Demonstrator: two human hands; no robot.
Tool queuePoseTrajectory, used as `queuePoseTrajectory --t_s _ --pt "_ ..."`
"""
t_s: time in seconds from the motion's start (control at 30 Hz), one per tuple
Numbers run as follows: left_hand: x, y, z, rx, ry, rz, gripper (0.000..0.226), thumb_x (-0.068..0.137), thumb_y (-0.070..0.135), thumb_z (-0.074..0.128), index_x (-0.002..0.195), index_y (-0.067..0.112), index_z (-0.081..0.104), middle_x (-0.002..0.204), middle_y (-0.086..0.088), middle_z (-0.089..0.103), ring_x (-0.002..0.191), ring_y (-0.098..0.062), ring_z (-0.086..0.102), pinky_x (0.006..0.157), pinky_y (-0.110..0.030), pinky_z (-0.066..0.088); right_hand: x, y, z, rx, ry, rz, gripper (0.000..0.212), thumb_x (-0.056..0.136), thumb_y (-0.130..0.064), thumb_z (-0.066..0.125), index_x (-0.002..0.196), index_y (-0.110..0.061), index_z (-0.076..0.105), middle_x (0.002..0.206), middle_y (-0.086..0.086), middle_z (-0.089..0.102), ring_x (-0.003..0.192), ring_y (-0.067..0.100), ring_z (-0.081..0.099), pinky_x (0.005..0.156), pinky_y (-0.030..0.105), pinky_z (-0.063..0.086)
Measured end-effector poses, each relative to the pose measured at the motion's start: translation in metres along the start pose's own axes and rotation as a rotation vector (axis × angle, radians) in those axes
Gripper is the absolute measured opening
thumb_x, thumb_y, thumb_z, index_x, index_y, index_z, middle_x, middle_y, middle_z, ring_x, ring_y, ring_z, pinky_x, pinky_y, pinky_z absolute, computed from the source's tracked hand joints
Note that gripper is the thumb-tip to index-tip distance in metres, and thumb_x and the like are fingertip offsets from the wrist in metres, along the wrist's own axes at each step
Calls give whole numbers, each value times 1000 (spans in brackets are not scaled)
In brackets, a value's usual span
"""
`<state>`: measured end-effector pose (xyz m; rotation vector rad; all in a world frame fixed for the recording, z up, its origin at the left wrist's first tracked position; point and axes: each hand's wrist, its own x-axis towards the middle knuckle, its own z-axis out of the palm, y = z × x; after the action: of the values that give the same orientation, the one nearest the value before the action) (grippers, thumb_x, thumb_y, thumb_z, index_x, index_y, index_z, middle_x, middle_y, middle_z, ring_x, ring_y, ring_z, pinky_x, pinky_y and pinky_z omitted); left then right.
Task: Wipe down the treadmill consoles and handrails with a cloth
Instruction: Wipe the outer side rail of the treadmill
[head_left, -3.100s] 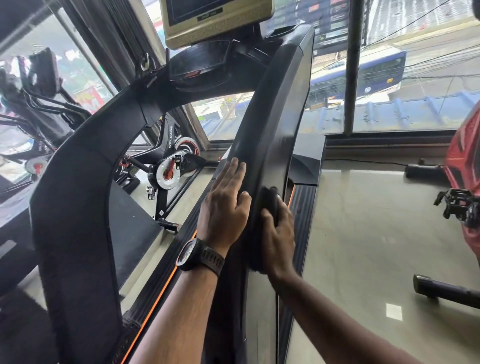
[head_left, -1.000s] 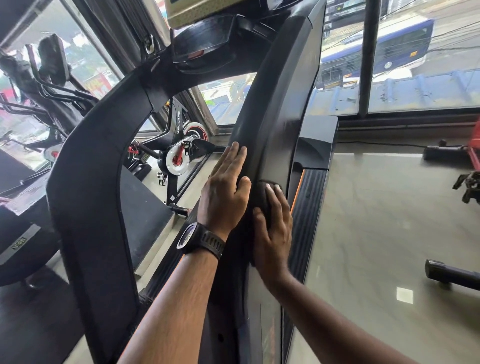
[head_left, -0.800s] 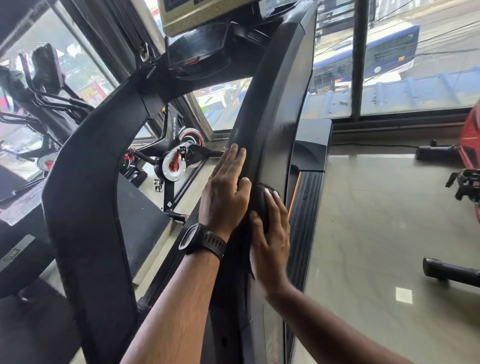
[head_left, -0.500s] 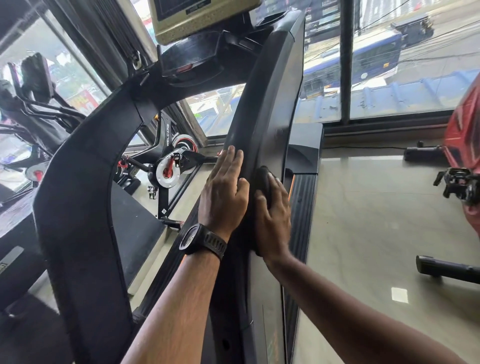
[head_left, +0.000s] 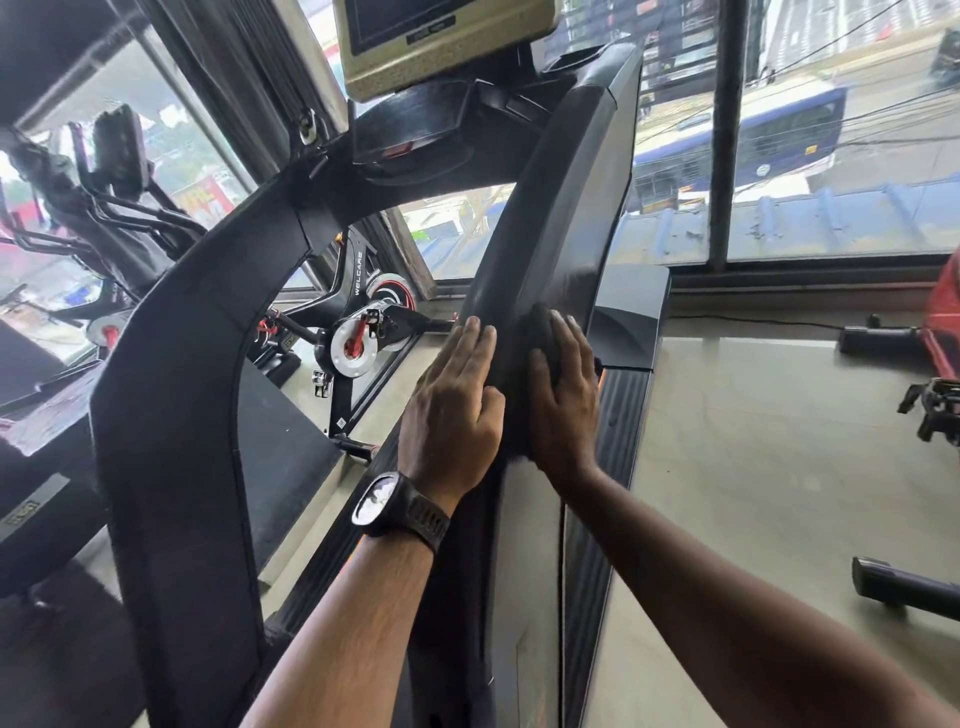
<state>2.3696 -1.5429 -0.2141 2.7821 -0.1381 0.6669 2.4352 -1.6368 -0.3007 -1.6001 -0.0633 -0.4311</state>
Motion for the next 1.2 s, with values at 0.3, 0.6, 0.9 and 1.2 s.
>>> queuePoseTrajectory --t_s 0.3,0.6,0.9,1.2 --pt "21 6 2 105 -30 13 65 90 27 44 154 11 38 163 -5 29 151 -12 23 119 -16 10 18 -7 3 -12 14 -138 50 99 -41 48 149 -34 48 159 -9 39 145 13 37 115 27 28" --pt "55 18 9 183 -37 5 69 89 32 41 154 13 36 163 -4 30 151 -12 23 115 -19 13 42 2 0 -24 -28 -139 51 101 -40 47 151 -35 43 161 -9 35 146 16 34 114 33 29" --pt "56 19 18 217 -1 19 72 87 33 46 153 7 37 160 -11 33 151 -19 26 121 -24 11 50 5 -2 75 -44 -126 54 99 -46 46 152 -34 44 161 -11 35 146 12 34 113 28 30" --pt "60 18 20 201 -14 28 75 86 34 49 155 10 33 163 -9 27 152 -17 20 123 -30 14 59 17 -1 72 -41 82 55 98 -44 43 153 -38 41 161 -10 35 146 12 33 118 37 29"
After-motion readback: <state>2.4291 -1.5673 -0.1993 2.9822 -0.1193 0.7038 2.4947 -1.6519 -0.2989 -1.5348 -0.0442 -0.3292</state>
